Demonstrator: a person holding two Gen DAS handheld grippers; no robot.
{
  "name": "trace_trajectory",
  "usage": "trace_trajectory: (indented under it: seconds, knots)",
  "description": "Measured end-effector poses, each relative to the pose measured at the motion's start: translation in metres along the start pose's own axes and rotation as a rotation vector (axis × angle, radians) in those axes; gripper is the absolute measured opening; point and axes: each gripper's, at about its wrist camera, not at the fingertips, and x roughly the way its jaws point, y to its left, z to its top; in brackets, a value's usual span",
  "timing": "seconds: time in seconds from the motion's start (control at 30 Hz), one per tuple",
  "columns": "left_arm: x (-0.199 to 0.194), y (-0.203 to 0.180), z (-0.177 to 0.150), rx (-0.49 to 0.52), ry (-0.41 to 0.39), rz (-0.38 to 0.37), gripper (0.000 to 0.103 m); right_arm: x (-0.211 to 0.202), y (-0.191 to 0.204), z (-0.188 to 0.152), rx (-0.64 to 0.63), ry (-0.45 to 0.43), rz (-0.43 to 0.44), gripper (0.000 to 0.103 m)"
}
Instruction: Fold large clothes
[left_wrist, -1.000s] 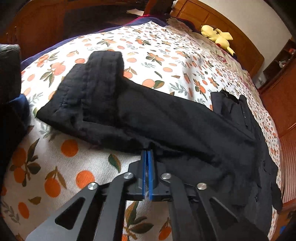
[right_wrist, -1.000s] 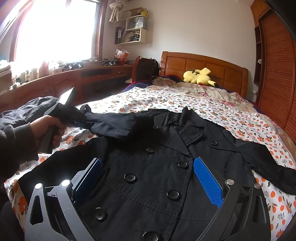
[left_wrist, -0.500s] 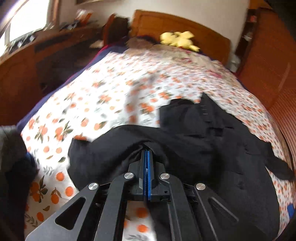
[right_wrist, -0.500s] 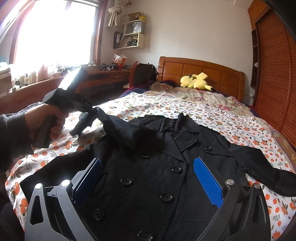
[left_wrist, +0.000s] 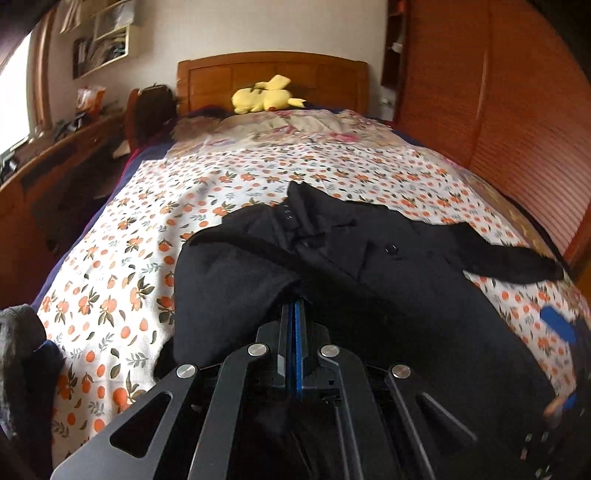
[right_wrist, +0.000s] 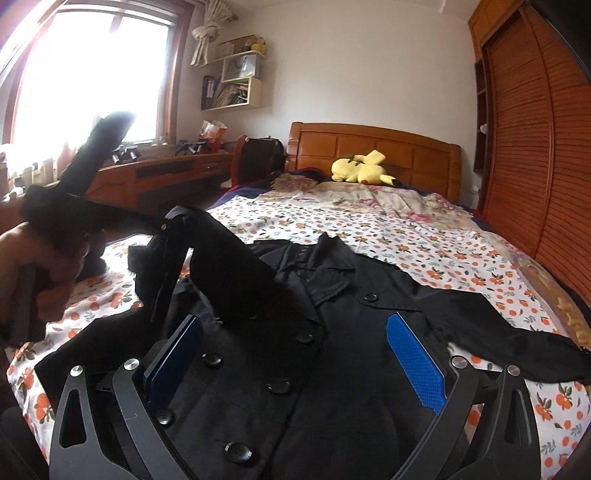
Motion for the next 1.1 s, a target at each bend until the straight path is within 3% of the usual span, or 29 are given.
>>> trace_trajectory:
  seconds: [0.1, 0.13, 0.17, 0.2, 0.23, 0.3, 0.47, 0.7, 1.1]
  knots:
    - [-0.003, -0.009, -0.011, 0.011, 0.003, 0.004, 0.004, -0.005, -0.004, 0.0, -0.001, -0.005, -0.009, 0.097]
    - [-0.004, -0.013, -0.017, 0.012, 0.008, 0.013, 0.017, -0.006, -0.004, 0.0, -0.003, -0.005, -0.013, 0.097]
    - [-0.005, -0.014, -0.022, 0.019, 0.009, 0.018, 0.032, -0.007, -0.004, 0.0, -0.002, -0.005, -0.016, 0.097]
    - [-0.006, -0.013, -0.025, 0.024, 0.003, 0.022, 0.076, -0.008, -0.005, 0.0, -0.002, -0.006, -0.017, 0.097]
    - [-0.012, -0.015, -0.032, 0.028, -0.031, 0.04, 0.102, -0.009, -0.004, 0.0, -0.002, -0.005, -0.016, 0.097]
    - [-0.022, -0.015, -0.043, 0.04, -0.079, 0.051, 0.101, -0.009, -0.003, 0.0, -0.006, -0.001, -0.016, 0.097]
    - [-0.041, -0.014, -0.074, 0.044, -0.095, 0.053, 0.101, -0.009, 0.006, -0.006, -0.017, 0.018, -0.004, 0.097]
    - [-0.072, 0.02, -0.113, -0.021, -0.136, 0.07, 0.101, 0.002, 0.025, -0.012, -0.029, 0.058, 0.034, 0.097]
    - [-0.111, 0.106, -0.164, -0.112, -0.198, 0.174, 0.101, 0.061, 0.098, -0.002, -0.122, 0.175, 0.182, 0.073]
